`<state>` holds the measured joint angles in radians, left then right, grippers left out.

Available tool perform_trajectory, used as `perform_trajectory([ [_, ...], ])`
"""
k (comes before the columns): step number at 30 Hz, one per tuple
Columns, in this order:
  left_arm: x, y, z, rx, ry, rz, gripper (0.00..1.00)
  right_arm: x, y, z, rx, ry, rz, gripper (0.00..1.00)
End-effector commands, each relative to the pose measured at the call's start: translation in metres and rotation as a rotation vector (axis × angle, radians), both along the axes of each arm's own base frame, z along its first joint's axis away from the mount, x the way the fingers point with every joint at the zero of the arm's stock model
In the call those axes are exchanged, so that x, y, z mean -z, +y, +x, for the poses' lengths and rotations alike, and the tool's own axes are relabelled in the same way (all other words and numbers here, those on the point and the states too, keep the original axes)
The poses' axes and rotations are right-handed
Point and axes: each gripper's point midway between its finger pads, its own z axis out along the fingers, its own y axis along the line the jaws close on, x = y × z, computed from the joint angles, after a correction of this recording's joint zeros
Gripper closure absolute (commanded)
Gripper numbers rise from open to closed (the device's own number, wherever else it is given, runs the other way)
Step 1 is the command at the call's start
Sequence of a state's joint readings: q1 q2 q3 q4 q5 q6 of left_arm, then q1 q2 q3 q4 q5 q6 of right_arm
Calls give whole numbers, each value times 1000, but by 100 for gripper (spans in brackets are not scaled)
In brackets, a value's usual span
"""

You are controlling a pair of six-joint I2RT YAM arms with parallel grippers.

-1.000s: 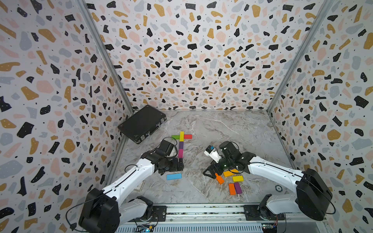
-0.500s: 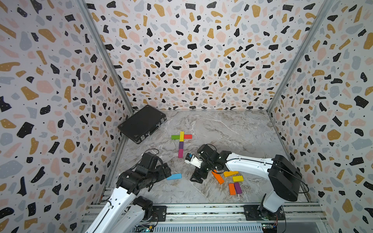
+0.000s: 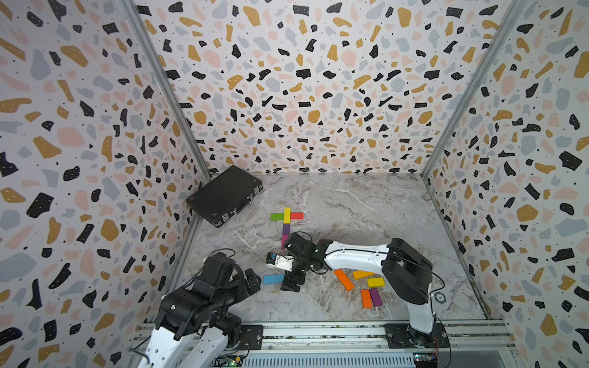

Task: Assemble the letter t with building blocks
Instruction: Pick up the building block from the center of the board.

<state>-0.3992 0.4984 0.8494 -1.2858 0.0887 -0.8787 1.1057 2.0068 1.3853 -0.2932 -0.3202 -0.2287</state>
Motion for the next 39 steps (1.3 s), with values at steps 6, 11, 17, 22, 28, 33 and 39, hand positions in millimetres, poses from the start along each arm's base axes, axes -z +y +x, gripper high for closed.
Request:
perform_trajectory([
  [6,-9,11,-12,30,20,65,1,8,17,9,-38,-46,-6,7],
  [11,-9,9,-8,31,-3,58,1,16,22,7,-61,-35,-23,18],
  [17,-6,4,-3,43,-7,41,1,23,19,6,-70,-54,-46,29],
  [22,-8,3,0,47,-18,43,1,34,15,2,-87,-82,-88,35],
  [28,-8,2,0,50,-25,31,1,39,15,-4,-91,-96,-108,51],
  [33,-9,1,0,52,-34,29,1,39,13,-6,-80,-90,-107,70],
  [39,-14,-5,9,73,-58,17,1,29,-3,-8,-48,-120,-89,88],
])
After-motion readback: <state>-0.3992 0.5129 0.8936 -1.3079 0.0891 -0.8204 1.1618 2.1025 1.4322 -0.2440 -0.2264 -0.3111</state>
